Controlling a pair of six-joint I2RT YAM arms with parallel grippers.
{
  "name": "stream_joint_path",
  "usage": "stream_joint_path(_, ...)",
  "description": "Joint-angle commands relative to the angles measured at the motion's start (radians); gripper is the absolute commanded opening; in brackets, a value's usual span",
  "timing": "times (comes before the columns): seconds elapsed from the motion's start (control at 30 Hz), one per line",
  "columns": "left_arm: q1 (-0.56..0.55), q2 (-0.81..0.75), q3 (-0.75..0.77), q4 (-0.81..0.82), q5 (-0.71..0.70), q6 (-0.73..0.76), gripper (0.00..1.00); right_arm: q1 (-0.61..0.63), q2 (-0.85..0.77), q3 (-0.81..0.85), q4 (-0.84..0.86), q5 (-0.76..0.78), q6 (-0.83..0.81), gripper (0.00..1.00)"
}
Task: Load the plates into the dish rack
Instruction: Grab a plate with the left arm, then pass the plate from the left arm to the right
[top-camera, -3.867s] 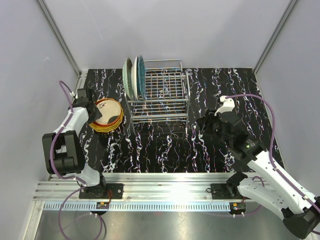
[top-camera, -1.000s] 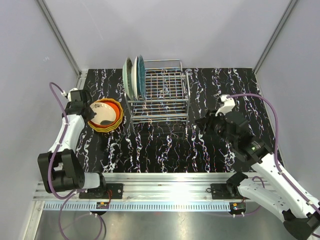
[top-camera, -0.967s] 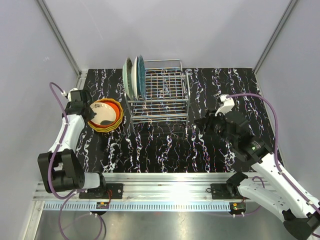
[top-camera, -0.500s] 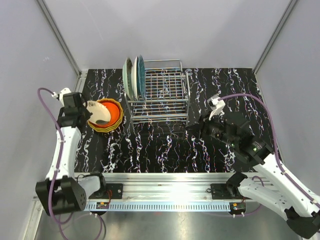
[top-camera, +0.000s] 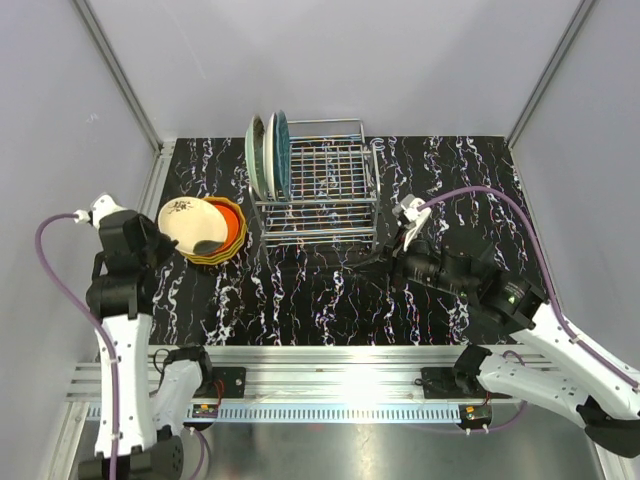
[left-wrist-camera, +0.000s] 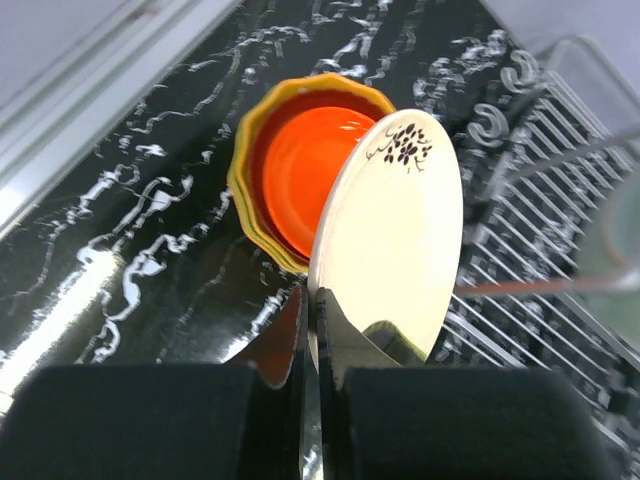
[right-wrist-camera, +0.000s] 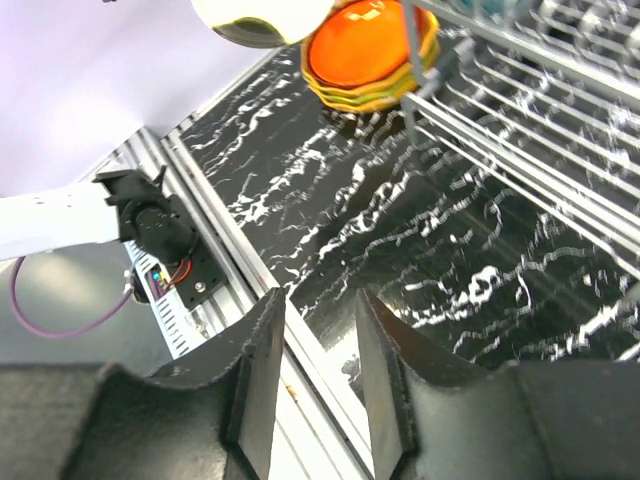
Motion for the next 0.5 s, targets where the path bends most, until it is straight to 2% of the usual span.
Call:
stream_joint_path(0.0,0.006,-0.078,0.068,-0.064,0.125,-0.049,0.0,0.057,0.031,0.087,0.043,0.002,-0.075,0.43)
stream_joint_path(0.17,0.004,-0.157,0.013,-0.13,0.29,-0.061,0.0,0.185,0.127,0.098,0.099,0.106,-0.158,0.45)
stream_joint_path(0.23,0.004,-0.199,-0.013,-0.144,0.332,-0.06,0.0,0.272,0.179,0.095,0.141,0.167,-0.215,0.47)
stream_joint_path(0.27,0.006,-0.21,-0.024,-0.169,0.335,-0.058,0.0,0.341,0.215,0.093,0.158,0.225,-0.239,0.48)
stream_joint_path(0.47,-0.042,-0.276,-0.074,-0.193,0.384,-0.058,0.0,0.534,0.364,0.11,0.305,0.391,-0.445,0.59)
